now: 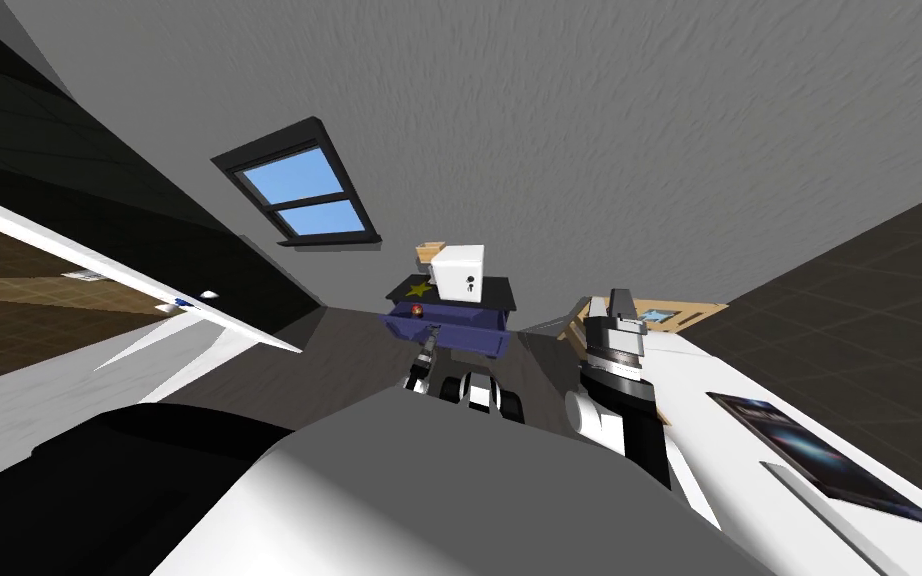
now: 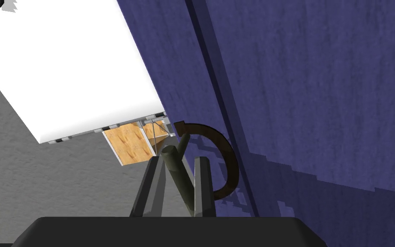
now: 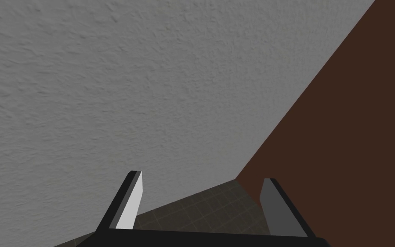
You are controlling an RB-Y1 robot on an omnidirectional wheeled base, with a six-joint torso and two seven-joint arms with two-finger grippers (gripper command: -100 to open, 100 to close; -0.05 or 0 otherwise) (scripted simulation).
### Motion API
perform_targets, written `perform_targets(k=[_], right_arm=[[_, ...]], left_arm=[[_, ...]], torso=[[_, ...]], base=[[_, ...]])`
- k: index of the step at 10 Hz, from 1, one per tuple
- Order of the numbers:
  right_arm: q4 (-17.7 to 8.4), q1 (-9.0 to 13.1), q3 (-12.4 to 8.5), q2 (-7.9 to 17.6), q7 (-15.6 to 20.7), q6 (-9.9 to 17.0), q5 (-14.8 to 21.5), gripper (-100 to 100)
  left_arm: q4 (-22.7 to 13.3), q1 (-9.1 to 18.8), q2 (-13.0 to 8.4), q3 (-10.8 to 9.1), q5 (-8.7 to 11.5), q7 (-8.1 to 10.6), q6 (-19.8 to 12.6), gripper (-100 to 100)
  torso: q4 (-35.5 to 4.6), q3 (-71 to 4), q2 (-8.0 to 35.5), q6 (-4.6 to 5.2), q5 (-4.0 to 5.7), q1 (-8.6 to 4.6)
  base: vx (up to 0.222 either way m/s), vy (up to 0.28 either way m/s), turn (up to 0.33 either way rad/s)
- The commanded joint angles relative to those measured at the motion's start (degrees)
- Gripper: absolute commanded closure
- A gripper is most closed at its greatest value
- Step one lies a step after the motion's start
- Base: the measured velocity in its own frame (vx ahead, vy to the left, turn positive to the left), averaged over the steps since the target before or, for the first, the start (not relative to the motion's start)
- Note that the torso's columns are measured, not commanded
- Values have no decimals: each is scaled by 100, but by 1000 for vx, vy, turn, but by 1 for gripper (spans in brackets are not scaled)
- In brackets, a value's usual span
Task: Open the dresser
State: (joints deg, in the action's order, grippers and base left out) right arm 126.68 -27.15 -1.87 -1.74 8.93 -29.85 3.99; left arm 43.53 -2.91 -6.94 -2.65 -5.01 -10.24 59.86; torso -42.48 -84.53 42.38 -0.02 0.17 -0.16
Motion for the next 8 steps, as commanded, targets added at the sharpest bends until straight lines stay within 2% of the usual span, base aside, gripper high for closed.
perform_targets(k=[1, 2, 3, 8], right_arm=[[0, 0, 0, 0, 0, 0, 0, 0], [0, 0, 0, 0, 0, 0, 0, 0], [0, 0, 0, 0, 0, 0, 0, 0], [0, 0, 0, 0, 0, 0, 0, 0]], left_arm=[[-317, 329, -26, -17, 117, -84, 71, 100], [-153, 422, -112, -20, 115, 28, -261, -100], [-153, 422, -112, -20, 115, 28, -261, -100], [41, 929, -310, -55, 156, 222, -952, -100]], torso=[[0, 2, 6, 0, 0, -2], [-2, 3, 7, -1, 1, 0], [5, 4, 5, 0, -4, -2], [16, 1, -3, 2, -16, 17]], base=[[-106, 2, -28], [-102, -21, 7], [-78, -20, 9], [-84, -18, 7]])
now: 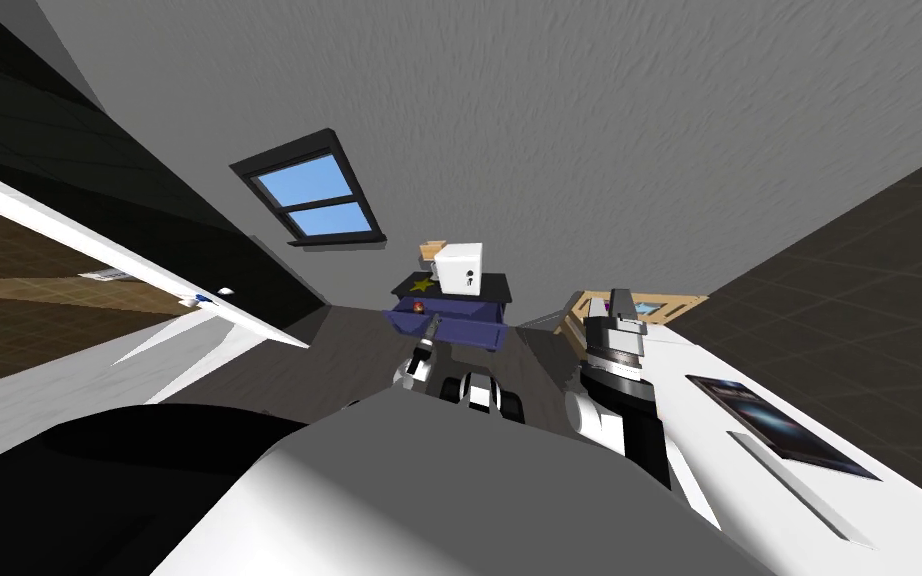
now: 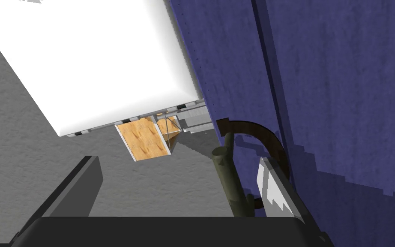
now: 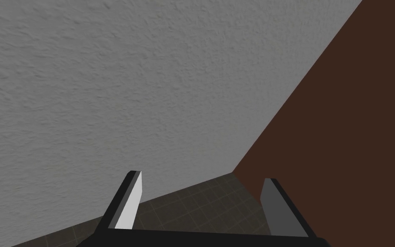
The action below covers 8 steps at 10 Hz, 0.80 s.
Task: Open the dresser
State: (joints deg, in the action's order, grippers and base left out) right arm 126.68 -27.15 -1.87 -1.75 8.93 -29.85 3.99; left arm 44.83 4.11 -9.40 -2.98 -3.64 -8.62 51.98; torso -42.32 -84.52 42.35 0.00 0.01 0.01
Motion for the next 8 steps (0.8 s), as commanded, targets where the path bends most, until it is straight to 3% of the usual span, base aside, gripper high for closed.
perform_targets(k=[1, 3, 5, 6, 8], right_arm=[[0, 0, 0, 0, 0, 0, 0, 0], [0, 0, 0, 0, 0, 0, 0, 0], [0, -1, 0, 0, 0, 0, 0, 0], [0, -1, 0, 0, 0, 0, 0, 0], [0, -1, 0, 0, 0, 0, 0, 0]], left_arm=[[-50, 328, -104, -29, 28, 99, -302, -100], [28, 531, -183, -43, 44, 177, -579, -100], [-40, 495, -159, -30, 40, 175, -588, -100], [-78, 505, -159, -32, 41, 176, -588, 0], [-93, 484, -153, -28, 40, 179, -606, 0]], torso=[[2, -2, -3, 1, 0, -7], [-19, 2, 9, -1, 15, -13], [-32, 13, 24, -6, 23, -17], [-23, 9, 18, -5, 18, -18], [-11, 1, 4, 0, 10, -11]], base=[[-92, -37, 7], [-90, -20, 3], [-37, -5, -2], [0, 0, 0], [0, 0, 0]])
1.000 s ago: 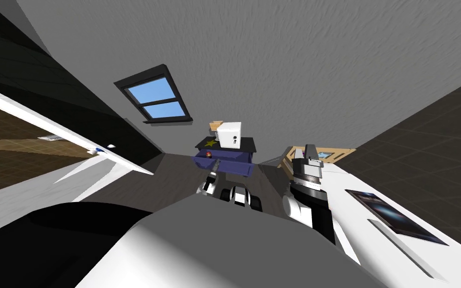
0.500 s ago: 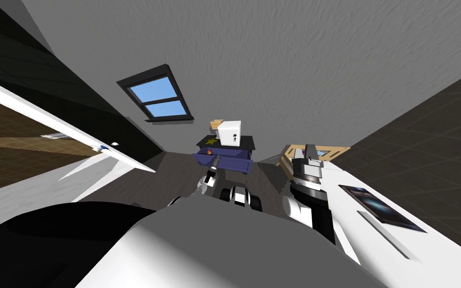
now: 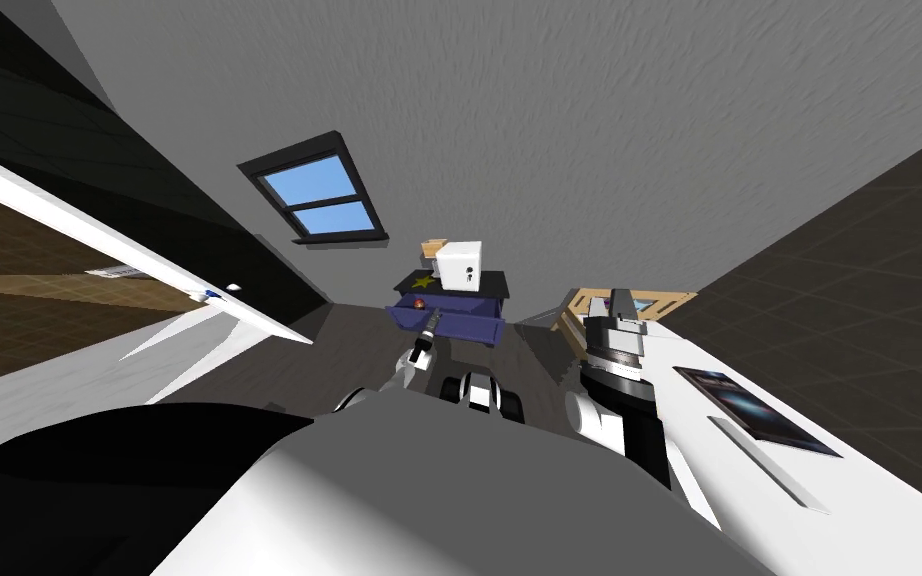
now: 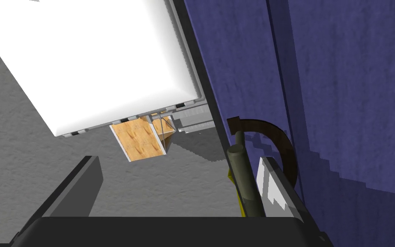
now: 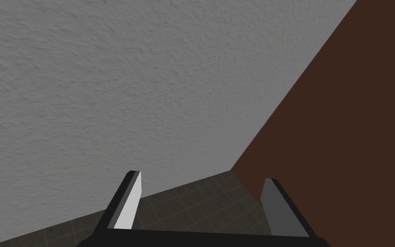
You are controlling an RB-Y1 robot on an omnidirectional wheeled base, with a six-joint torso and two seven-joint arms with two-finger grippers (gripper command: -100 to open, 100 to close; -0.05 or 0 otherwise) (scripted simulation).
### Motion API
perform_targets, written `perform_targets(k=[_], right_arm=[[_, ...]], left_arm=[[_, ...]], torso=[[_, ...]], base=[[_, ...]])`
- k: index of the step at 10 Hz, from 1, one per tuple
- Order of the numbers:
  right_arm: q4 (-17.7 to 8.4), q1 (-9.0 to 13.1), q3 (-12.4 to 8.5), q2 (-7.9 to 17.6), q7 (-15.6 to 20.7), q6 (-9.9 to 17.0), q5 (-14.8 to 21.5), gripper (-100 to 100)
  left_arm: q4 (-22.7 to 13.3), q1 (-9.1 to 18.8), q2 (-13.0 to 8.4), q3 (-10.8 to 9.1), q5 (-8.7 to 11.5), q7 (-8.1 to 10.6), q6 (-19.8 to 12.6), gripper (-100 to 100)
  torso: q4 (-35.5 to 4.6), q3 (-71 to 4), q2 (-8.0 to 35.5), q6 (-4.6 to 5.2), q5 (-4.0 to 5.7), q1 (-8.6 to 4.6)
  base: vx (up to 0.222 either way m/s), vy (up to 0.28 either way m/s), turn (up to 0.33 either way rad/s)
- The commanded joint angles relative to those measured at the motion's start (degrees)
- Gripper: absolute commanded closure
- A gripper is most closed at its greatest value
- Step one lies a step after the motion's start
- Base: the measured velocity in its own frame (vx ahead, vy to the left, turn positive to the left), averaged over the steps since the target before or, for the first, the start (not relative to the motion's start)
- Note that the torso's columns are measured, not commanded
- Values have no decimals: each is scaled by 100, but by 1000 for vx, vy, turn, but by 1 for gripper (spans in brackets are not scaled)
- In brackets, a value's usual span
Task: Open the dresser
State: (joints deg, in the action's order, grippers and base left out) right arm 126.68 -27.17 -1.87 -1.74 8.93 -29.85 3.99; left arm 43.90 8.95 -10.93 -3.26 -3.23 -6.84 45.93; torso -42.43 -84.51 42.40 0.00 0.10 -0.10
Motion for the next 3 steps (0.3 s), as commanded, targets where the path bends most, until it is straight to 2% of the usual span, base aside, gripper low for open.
perform_targets(k=[1, 3], right_arm=[[0, 0, 0, 0, 0, 0, 0, 0], [0, 0, 0, 0, 0, 0, 0, 0]], left_arm=[[-5, -6, 1, 1, 0, 1, -5, 0], [-12, -12, 3, 1, 0, 1, -11, 0]], torso=[[4, -2, -3, 1, -3, 3], [9, -4, -7, 1, -7, 6]], base=[[0, 0, 0], [0, 0, 0]])
